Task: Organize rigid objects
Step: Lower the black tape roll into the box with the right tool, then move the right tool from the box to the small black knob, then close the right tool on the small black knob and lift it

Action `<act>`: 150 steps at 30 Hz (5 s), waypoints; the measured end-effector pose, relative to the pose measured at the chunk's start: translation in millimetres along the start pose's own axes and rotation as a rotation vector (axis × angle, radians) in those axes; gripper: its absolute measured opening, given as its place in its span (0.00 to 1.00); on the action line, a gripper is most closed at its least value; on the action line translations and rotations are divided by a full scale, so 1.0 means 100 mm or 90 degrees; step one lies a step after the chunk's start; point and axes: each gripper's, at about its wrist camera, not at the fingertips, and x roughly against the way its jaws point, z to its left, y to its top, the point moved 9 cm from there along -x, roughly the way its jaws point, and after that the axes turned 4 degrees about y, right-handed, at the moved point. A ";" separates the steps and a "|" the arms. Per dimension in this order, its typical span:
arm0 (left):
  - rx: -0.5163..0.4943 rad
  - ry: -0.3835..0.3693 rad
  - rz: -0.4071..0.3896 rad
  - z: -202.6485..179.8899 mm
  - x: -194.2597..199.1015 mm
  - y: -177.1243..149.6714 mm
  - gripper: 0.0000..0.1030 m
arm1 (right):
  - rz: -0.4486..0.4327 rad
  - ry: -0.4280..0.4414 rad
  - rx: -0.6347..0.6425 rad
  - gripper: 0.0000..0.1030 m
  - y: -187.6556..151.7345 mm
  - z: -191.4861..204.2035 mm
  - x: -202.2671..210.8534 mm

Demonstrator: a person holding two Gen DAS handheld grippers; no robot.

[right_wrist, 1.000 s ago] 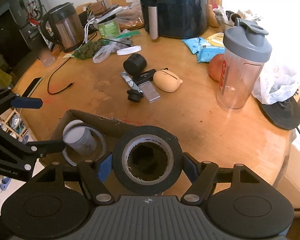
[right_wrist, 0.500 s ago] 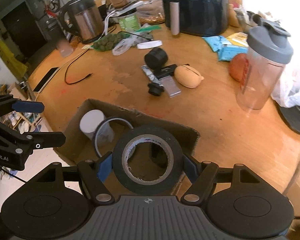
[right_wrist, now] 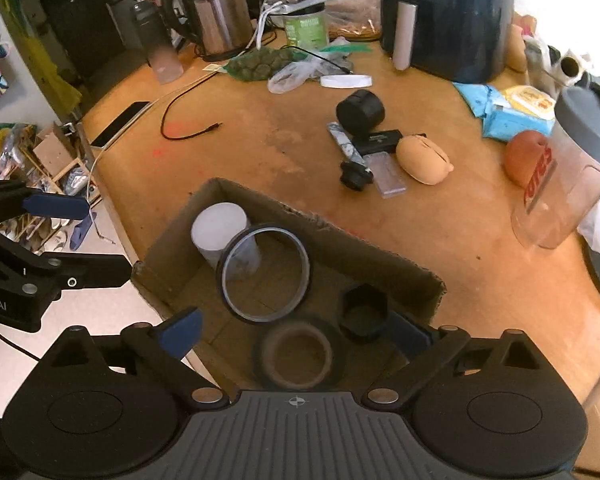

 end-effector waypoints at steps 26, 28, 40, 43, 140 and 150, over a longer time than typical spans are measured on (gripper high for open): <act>-0.041 -0.034 0.011 -0.04 -0.11 0.13 0.95 | -0.007 -0.066 -0.085 1.00 -0.08 -0.26 0.02; -0.045 -0.037 0.011 -0.03 -0.12 0.16 0.95 | -0.009 -0.071 -0.092 1.00 -0.07 -0.27 0.02; -0.067 -0.055 0.008 0.06 -0.23 0.33 0.95 | -0.023 -0.096 -0.140 1.00 0.03 -0.35 -0.04; -0.072 -0.061 0.009 0.06 -0.26 0.37 0.95 | -0.026 -0.104 -0.148 1.00 0.05 -0.37 -0.05; 0.030 -0.003 0.018 0.75 -0.39 0.55 0.95 | -0.009 -0.029 -0.245 0.30 1.08 -0.77 -1.24; -0.009 -0.039 -0.006 0.44 -0.53 0.82 0.95 | -0.048 -0.048 -0.228 0.30 0.94 -0.82 -0.84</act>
